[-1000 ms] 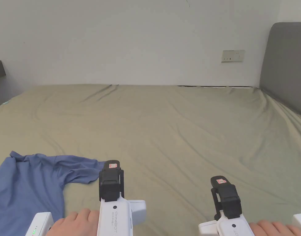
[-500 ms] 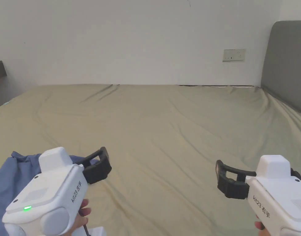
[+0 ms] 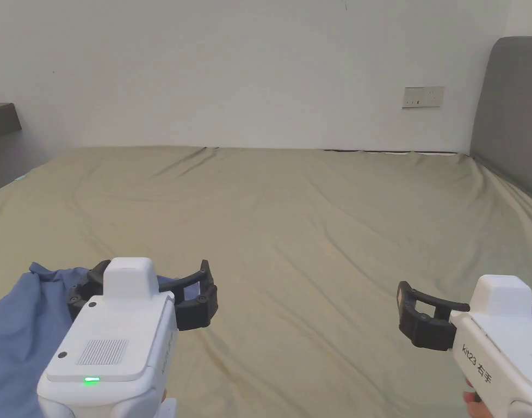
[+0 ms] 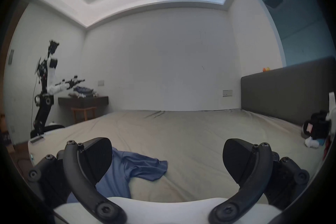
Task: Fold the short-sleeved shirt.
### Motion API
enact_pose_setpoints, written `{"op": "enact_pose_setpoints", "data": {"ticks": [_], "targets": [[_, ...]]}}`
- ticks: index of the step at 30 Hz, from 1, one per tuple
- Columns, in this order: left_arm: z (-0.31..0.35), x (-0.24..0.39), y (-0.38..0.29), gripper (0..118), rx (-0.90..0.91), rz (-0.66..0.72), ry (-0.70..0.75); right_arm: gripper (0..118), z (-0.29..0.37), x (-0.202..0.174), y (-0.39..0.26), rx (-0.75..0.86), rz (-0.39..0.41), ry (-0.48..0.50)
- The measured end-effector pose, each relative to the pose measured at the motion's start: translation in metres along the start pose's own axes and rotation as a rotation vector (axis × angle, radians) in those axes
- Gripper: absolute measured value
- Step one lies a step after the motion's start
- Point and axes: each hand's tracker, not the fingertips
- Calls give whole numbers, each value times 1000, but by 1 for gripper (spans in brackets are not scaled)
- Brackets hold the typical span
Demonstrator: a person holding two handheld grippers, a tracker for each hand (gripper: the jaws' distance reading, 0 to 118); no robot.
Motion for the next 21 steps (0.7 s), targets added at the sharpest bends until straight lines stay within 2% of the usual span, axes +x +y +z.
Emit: {"op": "enact_pose_setpoints", "data": {"ticks": [21], "targets": [[-2,4,0,118,-59,42,-19,118,0,2,1,0,-7,-7]]}}
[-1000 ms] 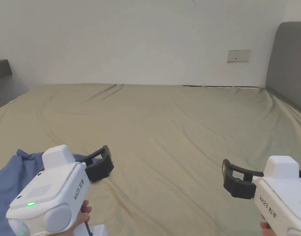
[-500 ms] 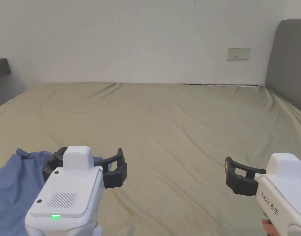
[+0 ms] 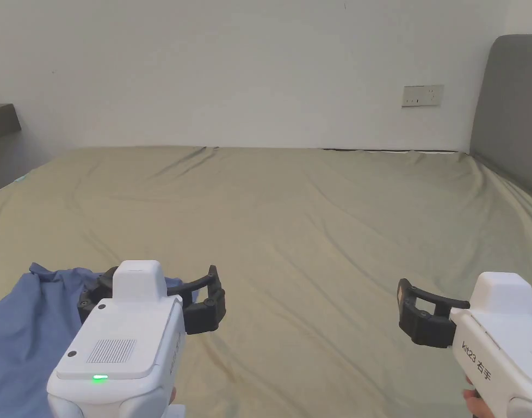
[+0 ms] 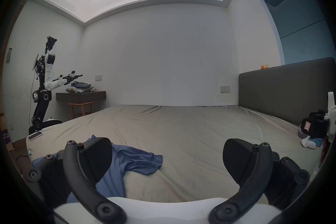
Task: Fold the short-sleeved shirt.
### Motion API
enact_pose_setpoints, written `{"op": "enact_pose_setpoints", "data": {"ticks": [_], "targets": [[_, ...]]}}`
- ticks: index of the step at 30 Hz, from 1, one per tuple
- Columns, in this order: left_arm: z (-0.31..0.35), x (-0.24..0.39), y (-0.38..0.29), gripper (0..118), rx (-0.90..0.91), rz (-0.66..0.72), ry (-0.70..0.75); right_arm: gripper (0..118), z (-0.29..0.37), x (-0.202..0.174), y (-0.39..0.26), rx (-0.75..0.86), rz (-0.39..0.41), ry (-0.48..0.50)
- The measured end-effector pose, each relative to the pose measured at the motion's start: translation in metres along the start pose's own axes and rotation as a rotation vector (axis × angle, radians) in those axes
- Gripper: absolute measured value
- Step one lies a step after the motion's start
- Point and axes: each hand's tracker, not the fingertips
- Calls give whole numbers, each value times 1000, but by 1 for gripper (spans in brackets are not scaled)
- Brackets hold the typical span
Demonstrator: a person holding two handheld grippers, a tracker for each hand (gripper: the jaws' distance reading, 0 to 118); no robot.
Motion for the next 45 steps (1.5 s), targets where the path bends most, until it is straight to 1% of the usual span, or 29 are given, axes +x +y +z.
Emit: {"op": "enact_pose_setpoints", "data": {"ticks": [11,12,13,14,15,16,17,18,19,20,21,22,23,24,25,26,29,32,33,37,41,42,44,45], "targets": [[-1,2,-1,118,-23,22,-11,118,0,-2,-1,2,14,-12],[-2,2,-1,117,-25,24,-12,118,0,-2,-2,1,16,-14],[-1,2,0,111,-29,31,-18,118,0,-2,-2,2,18,-13],[-1,2,1,85,-30,49,-37,116,1,-2,-2,2,20,-10],[1,1,4,45,-21,85,-75,112,1,-2,-2,4,24,-10],[0,1,8,6,-14,82,-68,97,3,-3,-2,9,26,-11],[-1,4,10,0,-16,77,-44,43,6,-4,-1,24,26,-4],[-1,5,10,0,-2,64,35,0,6,-5,1,43,43,-14],[-2,6,9,0,-5,72,9,0,3,-9,2,53,118,-53],[-3,3,10,0,-12,74,-10,0,4,-10,-1,-27,76,-99],[-4,4,9,0,-32,69,-36,0,7,-5,3,137,137,-66],[-4,5,8,0,-36,70,-35,0,5,2,-1,-10,-2,-23],[-4,5,8,0,-36,67,-35,0,2,3,-3,-99,-48,-76],[-4,6,8,0,-36,61,-35,0,2,1,0,35,102,-79],[-4,6,8,0,-37,56,-42,0,2,3,-1,-6,35,-71],[-3,6,9,0,-37,55,-45,0,3,5,-1,-2,26,-73],[-1,4,13,0,-28,35,-32,0,0,0,2,-1,33,-50],[7,-5,19,0,-7,16,6,0,-4,-16,8,12,50,-10],[11,-10,21,0,-1,8,25,0,-5,-23,10,22,53,19],[27,-41,24,0,16,-11,106,0,-13,-66,14,49,109,149],[44,-87,19,0,-11,21,229,0,-26,-108,12,35,102,278],[49,-102,17,0,-25,33,265,0,-29,-118,11,9,86,320],[59,-125,16,0,-41,53,331,0,-31,-139,8,21,107,363],[64,-137,16,0,-48,51,364,0,-33,-148,7,28,105,397]]}}
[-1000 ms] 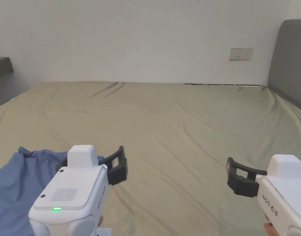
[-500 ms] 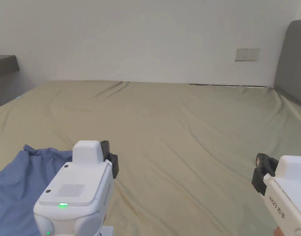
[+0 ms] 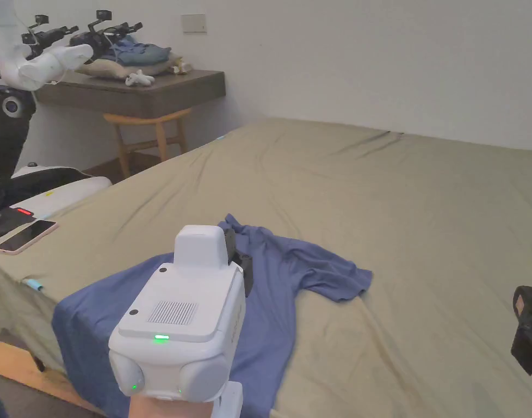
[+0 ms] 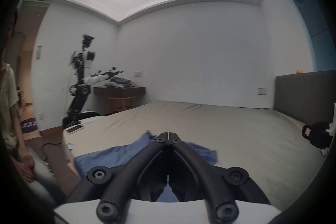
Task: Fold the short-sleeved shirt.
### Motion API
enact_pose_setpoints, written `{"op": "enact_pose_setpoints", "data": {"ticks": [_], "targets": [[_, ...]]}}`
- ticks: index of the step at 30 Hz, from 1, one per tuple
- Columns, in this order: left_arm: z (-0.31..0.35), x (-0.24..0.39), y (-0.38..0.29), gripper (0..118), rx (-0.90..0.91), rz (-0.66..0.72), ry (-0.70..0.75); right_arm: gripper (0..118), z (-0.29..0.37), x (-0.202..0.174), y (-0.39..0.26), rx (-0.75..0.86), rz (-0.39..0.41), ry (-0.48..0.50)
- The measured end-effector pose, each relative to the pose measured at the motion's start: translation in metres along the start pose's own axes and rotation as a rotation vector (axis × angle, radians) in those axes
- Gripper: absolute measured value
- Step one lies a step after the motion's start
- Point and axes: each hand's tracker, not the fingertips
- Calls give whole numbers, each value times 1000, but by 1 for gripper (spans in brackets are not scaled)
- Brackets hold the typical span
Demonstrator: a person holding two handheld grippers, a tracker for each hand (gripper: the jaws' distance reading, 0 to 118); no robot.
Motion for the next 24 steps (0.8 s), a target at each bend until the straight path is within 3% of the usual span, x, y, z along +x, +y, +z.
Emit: {"op": "enact_pose_setpoints", "data": {"ticks": [5,7,12,15,18,20,21,22,23,24], "targets": [[3,-44,6,0,4,49,107,0,-31,-39,5,-22,-36,97],[0,-51,5,0,-2,46,120,0,-38,-54,8,6,-8,131],[-28,-52,6,0,-86,95,124,0,-53,-62,8,14,-11,163],[-74,-49,10,0,-161,85,72,0,-65,-54,5,5,-14,168],[-142,-44,9,0,-280,-48,-16,0,-76,-44,-1,10,10,170],[-190,-45,-3,0,-428,0,-67,0,-85,-37,-8,10,32,162],[-217,-46,-13,6,-504,21,-98,0,-90,-32,-12,-4,30,163],[-245,-46,-27,28,-606,35,-130,0,-95,-28,-18,-30,18,155],[-268,-44,-41,79,-666,47,-87,0,-99,-25,-22,-39,21,151],[-291,-40,-59,113,-698,17,-31,0,-103,-20,-27,-69,6,147]]}}
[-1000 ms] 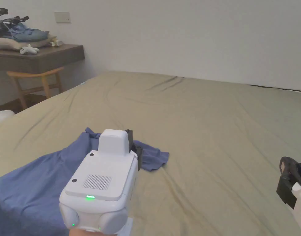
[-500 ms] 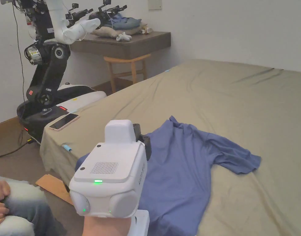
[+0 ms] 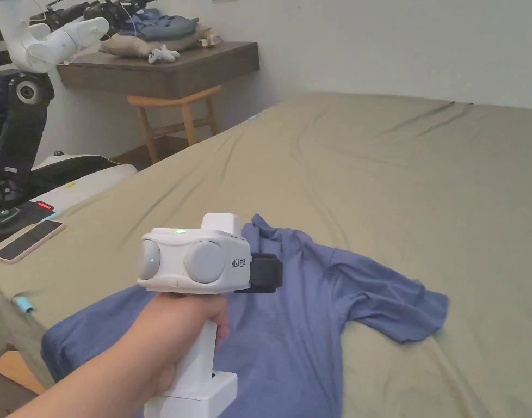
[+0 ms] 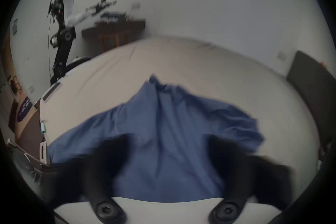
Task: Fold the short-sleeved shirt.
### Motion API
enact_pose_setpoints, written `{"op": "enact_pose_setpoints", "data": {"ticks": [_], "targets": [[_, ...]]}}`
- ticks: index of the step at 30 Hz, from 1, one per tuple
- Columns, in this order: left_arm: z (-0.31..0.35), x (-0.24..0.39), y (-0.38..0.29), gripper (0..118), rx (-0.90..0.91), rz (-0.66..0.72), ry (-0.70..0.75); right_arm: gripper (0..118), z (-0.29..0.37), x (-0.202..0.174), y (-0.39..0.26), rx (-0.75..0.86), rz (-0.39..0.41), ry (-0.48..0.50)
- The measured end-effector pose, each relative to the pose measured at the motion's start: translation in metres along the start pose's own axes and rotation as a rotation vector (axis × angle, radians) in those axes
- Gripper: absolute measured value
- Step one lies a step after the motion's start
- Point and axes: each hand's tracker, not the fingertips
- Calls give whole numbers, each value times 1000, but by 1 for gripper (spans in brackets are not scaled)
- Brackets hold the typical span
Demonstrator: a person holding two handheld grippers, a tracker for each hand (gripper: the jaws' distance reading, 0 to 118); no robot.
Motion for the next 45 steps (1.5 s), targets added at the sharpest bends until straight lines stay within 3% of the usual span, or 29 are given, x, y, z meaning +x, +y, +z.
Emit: {"op": "enact_pose_setpoints", "data": {"ticks": [3,7,8,10,11,12,13,15,19,26,31,36,42,43,45], "targets": [[-68,-7,15,111,-67,-76,51,0,-2,14,-14,-95,-83,-2],[-114,-25,26,110,-97,-6,140,0,6,27,-27,-102,-38,-5],[-122,-27,25,95,-127,12,159,0,7,29,-29,-106,-34,-8],[-119,-24,15,86,-190,79,47,0,9,35,-33,-120,-43,-13],[-110,-19,22,61,-103,66,137,0,9,38,-34,-124,-60,-15],[-106,-13,23,25,-126,29,108,0,9,41,-35,-126,-71,-17],[-96,0,23,0,-99,-71,68,0,9,44,-35,-128,-81,-21],[-82,12,25,0,-43,-121,137,0,12,47,-33,-126,-87,-28],[-44,16,43,0,34,-92,87,0,34,57,-16,-90,-119,-39],[114,72,98,0,280,-146,-113,0,101,77,25,-26,-67,-84],[216,163,126,0,397,-287,-274,0,168,87,51,55,-25,-155],[265,274,133,0,453,-415,-441,0,233,97,62,100,-18,-234],[264,423,95,0,328,-544,-686,0,279,110,60,118,-26,-360],[255,450,80,0,295,-564,-713,0,281,149,43,118,-26,-377],[235,499,45,0,231,-597,-746,0,292,157,33,108,-29,-419]]}}
